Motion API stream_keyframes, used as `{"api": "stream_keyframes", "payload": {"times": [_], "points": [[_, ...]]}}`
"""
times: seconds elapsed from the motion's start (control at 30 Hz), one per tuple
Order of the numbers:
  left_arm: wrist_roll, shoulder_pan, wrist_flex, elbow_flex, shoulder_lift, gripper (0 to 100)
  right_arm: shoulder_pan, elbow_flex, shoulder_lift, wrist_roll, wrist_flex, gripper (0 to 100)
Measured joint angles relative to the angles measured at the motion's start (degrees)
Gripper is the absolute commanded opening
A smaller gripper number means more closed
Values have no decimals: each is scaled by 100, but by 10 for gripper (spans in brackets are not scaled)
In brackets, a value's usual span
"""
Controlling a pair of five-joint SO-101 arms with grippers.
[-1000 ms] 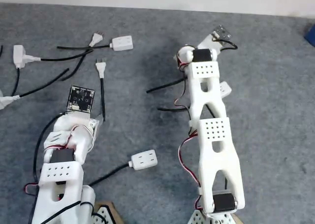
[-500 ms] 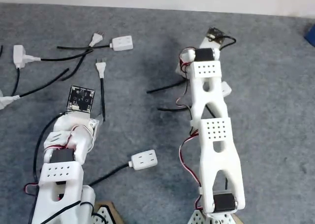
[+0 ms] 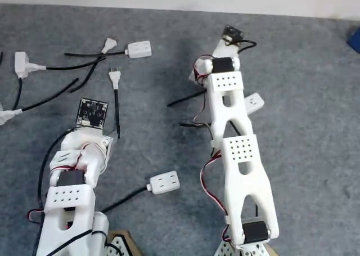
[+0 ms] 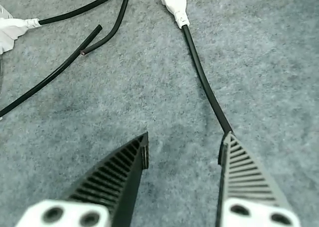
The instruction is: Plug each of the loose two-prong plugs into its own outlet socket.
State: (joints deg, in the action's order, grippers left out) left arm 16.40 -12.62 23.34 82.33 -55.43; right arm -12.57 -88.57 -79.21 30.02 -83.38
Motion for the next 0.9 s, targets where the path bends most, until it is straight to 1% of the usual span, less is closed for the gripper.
{"api": "stream_keyframes", "payload": {"times": [0.07, 0.2, 0.27, 0.5, 0.67, 0.7, 0.77, 0.9], "points": [[0, 18, 0, 0, 0, 231, 0, 0, 0, 0, -26, 163], [0, 0, 0, 0, 0, 231, 26, -35, -9, -35, -255, 0], [0, 9, 0, 0, 0, 231, 105, -26, -26, -35, -343, 19], [0, 0, 0, 0, 0, 231, 105, 18, -26, -35, -431, 5], [0, 0, 0, 0, 0, 231, 105, -105, 9, -44, -826, 5], [0, 0, 0, 0, 0, 231, 97, -176, 70, -141, -1029, 5], [0, 0, 0, 0, 0, 231, 53, -299, 237, -686, -1442, 5], [0, 9, 0, 0, 0, 231, -53, -79, 1064, -2338, -1653, 5]]}}
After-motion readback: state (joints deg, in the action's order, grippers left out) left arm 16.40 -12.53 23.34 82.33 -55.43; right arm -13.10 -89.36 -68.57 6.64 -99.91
